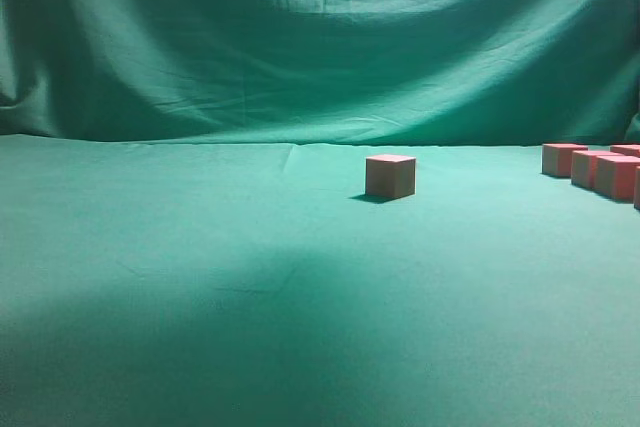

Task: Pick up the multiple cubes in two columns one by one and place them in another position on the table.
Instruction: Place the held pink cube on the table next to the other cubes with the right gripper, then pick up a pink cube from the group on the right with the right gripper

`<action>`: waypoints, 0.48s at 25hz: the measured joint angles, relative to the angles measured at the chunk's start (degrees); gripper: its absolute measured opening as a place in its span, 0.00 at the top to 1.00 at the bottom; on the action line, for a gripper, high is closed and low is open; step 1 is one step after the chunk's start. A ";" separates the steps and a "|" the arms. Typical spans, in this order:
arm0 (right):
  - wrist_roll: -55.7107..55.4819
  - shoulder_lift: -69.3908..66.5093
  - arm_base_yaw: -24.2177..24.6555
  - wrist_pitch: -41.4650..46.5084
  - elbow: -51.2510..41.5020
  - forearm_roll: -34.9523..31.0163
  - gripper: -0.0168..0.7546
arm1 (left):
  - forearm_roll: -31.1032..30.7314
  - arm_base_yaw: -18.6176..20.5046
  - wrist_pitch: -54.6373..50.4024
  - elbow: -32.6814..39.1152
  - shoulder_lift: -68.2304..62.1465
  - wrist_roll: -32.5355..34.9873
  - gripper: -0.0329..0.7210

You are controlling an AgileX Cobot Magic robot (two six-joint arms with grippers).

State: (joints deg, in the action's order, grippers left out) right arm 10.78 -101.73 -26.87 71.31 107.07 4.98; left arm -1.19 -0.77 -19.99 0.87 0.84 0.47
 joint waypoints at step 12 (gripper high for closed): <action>-11.16 17.28 22.10 0.41 -24.43 4.54 0.29 | 0.00 0.00 0.00 0.00 0.00 0.00 0.96</action>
State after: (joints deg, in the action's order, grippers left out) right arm -0.38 -84.45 -4.77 71.71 82.64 9.51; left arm -1.19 -0.77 -19.99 0.87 0.84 0.47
